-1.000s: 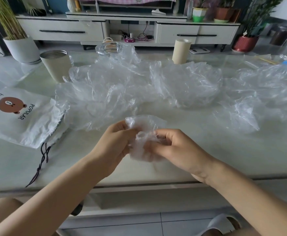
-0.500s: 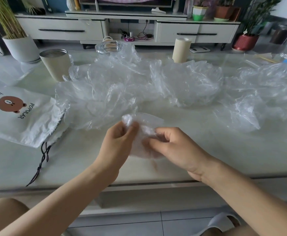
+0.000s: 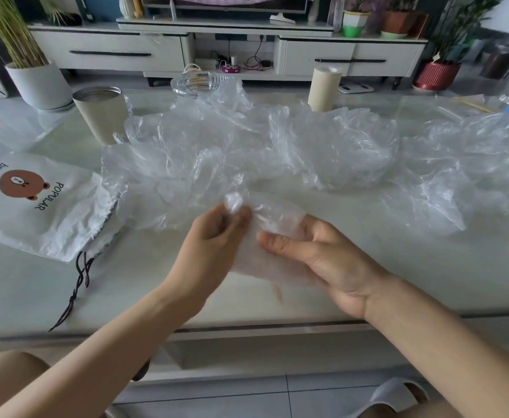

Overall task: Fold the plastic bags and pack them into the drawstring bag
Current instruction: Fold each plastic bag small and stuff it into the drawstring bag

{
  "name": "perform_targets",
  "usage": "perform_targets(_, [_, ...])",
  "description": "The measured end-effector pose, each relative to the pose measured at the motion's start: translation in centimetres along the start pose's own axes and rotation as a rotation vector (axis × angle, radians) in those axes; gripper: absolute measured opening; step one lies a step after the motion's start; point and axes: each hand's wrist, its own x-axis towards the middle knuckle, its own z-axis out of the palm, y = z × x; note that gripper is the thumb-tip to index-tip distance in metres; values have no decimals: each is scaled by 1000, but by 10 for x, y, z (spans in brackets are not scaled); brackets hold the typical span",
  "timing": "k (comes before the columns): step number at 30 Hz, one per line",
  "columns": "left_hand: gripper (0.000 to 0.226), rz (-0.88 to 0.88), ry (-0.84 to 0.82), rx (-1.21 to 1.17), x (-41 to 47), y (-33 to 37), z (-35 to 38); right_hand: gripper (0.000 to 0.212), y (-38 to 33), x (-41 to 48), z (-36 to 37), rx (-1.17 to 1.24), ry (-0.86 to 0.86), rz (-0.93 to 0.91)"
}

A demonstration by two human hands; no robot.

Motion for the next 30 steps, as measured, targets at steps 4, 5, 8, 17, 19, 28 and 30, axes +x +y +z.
perform_targets(4, [26,-111,-161,-108,-1,8,-4,28,4,7,3,-4,100,-78])
perform_targets(5, [32,-128,-200,-105,-1,10,-7,28,3,8,3,-14,105,-87])
perform_targets(8, [16,-97,-185,-70,-1,11,-10,24,3,8,3,10,115,-103])
perform_targets(17, [30,-134,-96,-117,-1,12,-14,46,-3,8,9,220,17,-16])
perform_targets(19, [31,-172,-109,-181,-1,14,-14,54,-5,9,11,227,41,-21])
perform_targets(28, [22,-404,-158,-466,8,18,-25,52,-5,10,14,-94,164,-307])
perform_targets(30, [18,-374,-168,-385,8,14,-24,48,-5,10,14,-157,153,-402])
